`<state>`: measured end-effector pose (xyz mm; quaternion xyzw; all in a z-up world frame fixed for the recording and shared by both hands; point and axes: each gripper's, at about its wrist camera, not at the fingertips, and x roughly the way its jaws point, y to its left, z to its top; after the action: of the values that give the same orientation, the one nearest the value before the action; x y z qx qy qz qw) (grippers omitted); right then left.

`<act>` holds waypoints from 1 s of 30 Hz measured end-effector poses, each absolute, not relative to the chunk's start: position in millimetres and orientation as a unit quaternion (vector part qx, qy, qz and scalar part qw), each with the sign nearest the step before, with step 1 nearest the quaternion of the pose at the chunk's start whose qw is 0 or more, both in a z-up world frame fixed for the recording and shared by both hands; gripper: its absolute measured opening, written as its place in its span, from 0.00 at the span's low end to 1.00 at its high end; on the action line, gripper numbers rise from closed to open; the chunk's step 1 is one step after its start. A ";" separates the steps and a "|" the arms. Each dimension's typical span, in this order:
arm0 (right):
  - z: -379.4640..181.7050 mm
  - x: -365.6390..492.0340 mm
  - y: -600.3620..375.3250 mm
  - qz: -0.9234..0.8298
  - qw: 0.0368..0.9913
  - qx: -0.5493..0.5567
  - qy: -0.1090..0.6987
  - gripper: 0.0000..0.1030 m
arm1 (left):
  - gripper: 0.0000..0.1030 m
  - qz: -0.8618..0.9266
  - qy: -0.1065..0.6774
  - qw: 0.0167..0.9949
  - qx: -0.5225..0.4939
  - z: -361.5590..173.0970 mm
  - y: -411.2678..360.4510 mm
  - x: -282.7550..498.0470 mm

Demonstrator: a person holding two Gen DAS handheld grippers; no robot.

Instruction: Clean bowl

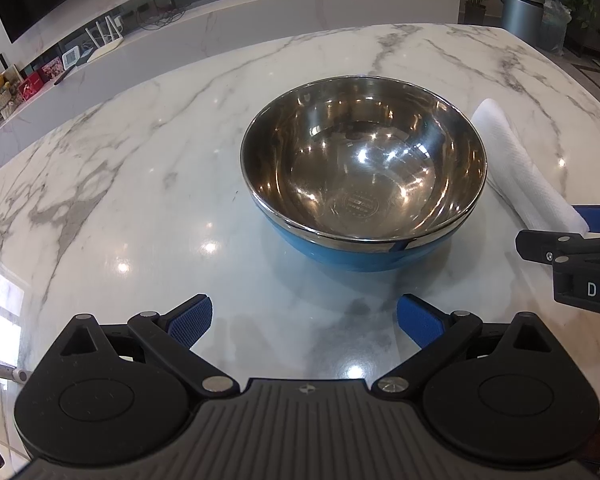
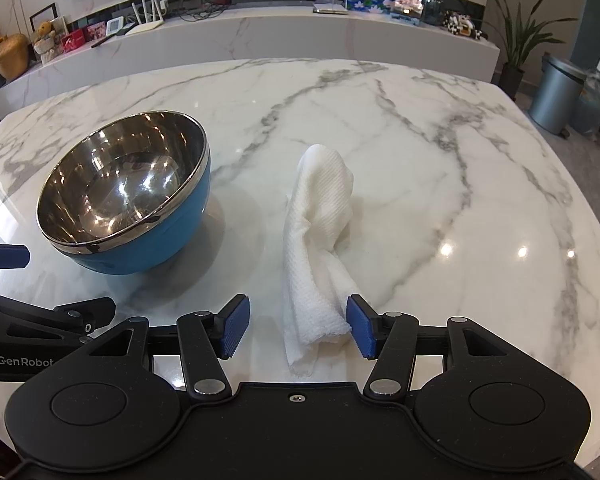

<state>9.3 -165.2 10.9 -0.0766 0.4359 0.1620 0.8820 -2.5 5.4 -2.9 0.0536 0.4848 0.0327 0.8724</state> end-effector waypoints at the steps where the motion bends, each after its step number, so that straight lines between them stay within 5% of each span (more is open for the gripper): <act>1: 10.7 9.4 -165.1 0.162 0.882 -0.077 0.436 0.52 | 0.97 0.033 0.485 0.872 0.053 -2.9 5.4 -2.7; 30: 7.7 12.1 -163.3 0.170 0.880 -0.085 0.436 0.51 | 0.97 0.033 0.490 0.871 0.023 -0.3 11.8 -3.1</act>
<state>12.1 -163.3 7.7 -0.0847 0.4357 0.1704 0.8797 -3.1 11.8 -0.3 0.0227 0.4903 0.0330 0.8706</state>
